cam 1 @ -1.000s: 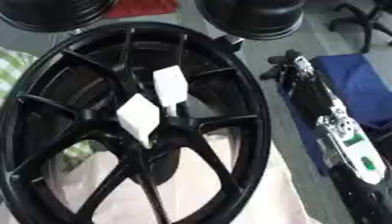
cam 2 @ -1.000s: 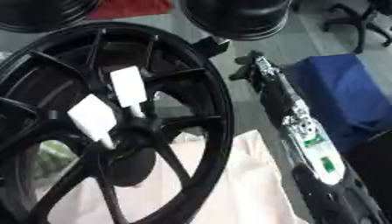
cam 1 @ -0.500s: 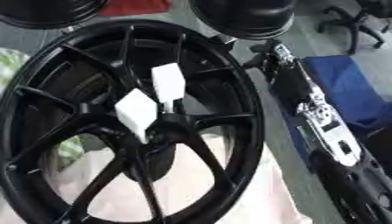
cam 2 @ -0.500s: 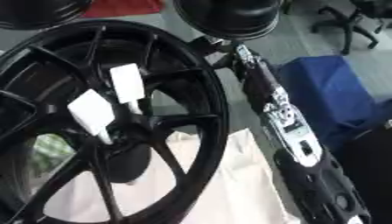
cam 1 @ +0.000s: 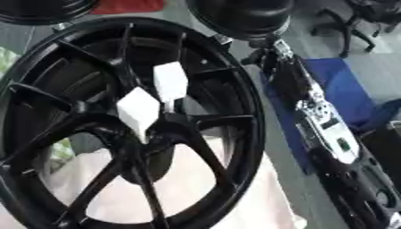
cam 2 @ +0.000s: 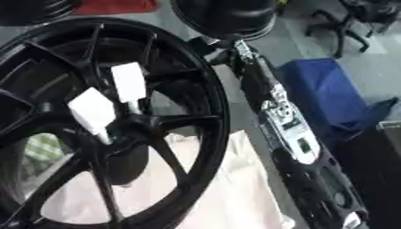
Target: Pull the pin out of the wheel hub.
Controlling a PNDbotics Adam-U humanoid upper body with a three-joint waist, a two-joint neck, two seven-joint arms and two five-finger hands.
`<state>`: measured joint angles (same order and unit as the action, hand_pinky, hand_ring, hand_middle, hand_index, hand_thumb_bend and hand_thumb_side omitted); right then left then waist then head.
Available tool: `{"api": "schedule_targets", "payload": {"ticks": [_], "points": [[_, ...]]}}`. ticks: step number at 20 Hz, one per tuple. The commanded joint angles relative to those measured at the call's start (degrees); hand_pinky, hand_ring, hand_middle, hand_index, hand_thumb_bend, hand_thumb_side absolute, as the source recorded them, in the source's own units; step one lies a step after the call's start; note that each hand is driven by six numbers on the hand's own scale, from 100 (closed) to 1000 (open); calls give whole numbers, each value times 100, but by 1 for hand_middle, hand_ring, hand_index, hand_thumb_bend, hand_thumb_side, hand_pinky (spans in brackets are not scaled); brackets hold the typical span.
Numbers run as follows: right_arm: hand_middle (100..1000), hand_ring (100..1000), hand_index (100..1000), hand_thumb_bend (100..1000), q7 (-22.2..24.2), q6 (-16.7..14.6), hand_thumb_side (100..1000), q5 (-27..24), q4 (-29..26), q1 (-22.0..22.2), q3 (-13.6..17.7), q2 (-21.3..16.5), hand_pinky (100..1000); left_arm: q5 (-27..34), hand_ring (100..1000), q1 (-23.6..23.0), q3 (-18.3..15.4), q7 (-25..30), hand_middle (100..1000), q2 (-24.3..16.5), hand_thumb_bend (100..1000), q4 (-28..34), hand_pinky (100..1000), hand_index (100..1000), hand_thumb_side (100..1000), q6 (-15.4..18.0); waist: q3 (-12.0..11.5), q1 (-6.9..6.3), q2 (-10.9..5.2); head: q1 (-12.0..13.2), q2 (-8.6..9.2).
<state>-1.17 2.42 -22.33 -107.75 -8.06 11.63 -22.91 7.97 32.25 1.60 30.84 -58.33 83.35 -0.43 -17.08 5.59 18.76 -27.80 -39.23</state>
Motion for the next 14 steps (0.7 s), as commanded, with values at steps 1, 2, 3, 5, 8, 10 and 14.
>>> {"api": "schedule_targets", "payload": {"ticks": [1, 2, 3, 5, 8, 10, 14], "points": [[507, 669, 706, 100, 12, 15, 780, -77, -111, -51, 24, -61, 1000, -241, 678, -248, -92, -183, 713, -66, 557, 485, 881, 834, 500, -85, 11, -24, -124, 38, -19], [508, 670, 706, 100, 18, 18, 778, -80, -110, -61, 18, -59, 1000, -298, 697, -393, -125, -266, 743, -30, 613, 626, 897, 855, 595, -80, 20, -20, -124, 48, -24], [508, 670, 706, 100, 26, 17, 777, -83, -114, -70, 12, -63, 1000, -321, 694, -539, -158, -352, 743, 8, 604, 769, 897, 858, 638, -62, 32, -16, -126, 58, -26], [507, 670, 706, 100, 39, 9, 775, -90, -126, -80, 6, -76, 1000, -302, 684, -795, -218, -518, 734, 59, 587, 1031, 892, 850, 661, -49, 55, -8, -130, 77, -23], [507, 670, 707, 100, 39, -5, 773, -105, -138, -86, 7, -98, 1000, -262, 674, -969, -280, -728, 722, 99, 576, 1312, 888, 841, 659, -92, 63, 5, -139, 86, -24], [507, 671, 707, 100, 40, -10, 772, -113, -145, -86, 6, -106, 1000, -229, 648, -991, -335, -881, 696, 124, 564, 1396, 876, 827, 665, -124, 57, 9, -145, 82, -21], [508, 671, 707, 100, 32, -25, 767, -107, -172, -75, 11, -142, 1000, 9, 573, -926, -722, -1262, 624, 328, 460, 1670, 850, 782, 661, -172, 24, 20, -156, 56, -31]]}}
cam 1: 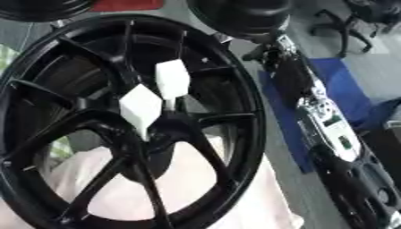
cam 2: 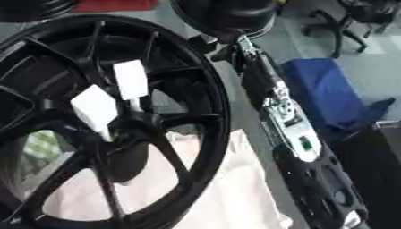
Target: Pull the pin out of the wheel hub.
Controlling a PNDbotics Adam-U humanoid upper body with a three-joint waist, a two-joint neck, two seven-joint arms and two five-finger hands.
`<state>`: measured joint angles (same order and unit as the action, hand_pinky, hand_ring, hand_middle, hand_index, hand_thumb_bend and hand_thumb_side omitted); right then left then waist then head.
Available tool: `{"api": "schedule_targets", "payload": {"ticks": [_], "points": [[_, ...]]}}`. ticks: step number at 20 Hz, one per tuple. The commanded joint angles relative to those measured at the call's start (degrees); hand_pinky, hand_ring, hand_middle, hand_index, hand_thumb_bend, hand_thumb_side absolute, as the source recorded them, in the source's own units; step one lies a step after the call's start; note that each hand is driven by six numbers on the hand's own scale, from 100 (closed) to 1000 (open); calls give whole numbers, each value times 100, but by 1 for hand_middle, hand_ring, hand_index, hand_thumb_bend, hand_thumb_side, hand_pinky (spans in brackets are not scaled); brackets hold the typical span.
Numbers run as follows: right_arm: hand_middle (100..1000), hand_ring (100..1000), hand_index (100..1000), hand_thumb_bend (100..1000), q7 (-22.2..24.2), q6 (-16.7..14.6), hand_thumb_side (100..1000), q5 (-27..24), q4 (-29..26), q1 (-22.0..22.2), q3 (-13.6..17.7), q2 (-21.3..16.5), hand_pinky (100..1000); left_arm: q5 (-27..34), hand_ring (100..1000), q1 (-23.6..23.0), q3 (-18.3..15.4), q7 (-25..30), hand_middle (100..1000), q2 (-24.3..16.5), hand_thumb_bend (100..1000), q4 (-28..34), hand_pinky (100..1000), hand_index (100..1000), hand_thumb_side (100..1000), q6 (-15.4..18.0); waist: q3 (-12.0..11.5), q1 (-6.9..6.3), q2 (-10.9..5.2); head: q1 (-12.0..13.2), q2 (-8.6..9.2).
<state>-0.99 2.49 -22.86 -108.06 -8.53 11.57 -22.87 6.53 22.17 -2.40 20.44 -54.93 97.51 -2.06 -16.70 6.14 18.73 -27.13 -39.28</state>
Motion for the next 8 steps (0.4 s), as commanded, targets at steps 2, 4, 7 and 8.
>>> {"api": "schedule_targets", "payload": {"ticks": [2, 4, 7, 8], "points": [[508, 672, 708, 100, 6, -48, 762, -43, -164, -35, 22, -186, 1000, 340, 544, 113, -593, -418, 594, 197, 432, 468, 837, 755, 612, -45, -27, -27, -159, -12, -42], [508, 673, 709, 100, -3, -67, 755, -31, -188, -69, 16, -238, 1000, 506, 534, 85, -842, -609, 579, 448, 420, 688, 831, 742, 588, -142, -26, -20, -160, -7, -45], [508, 673, 709, 100, 12, -88, 747, -35, -227, -135, -25, -312, 1000, 505, 542, -35, -1021, -892, 596, 890, 411, 1107, 834, 753, 597, -266, 5, -9, -170, -22, -40], [508, 673, 709, 100, 16, -96, 746, -63, -244, -154, -29, -313, 1000, 442, 548, -53, -1089, -987, 611, 1042, 411, 1258, 836, 770, 603, -278, 8, -2, -171, -42, -49]]}}
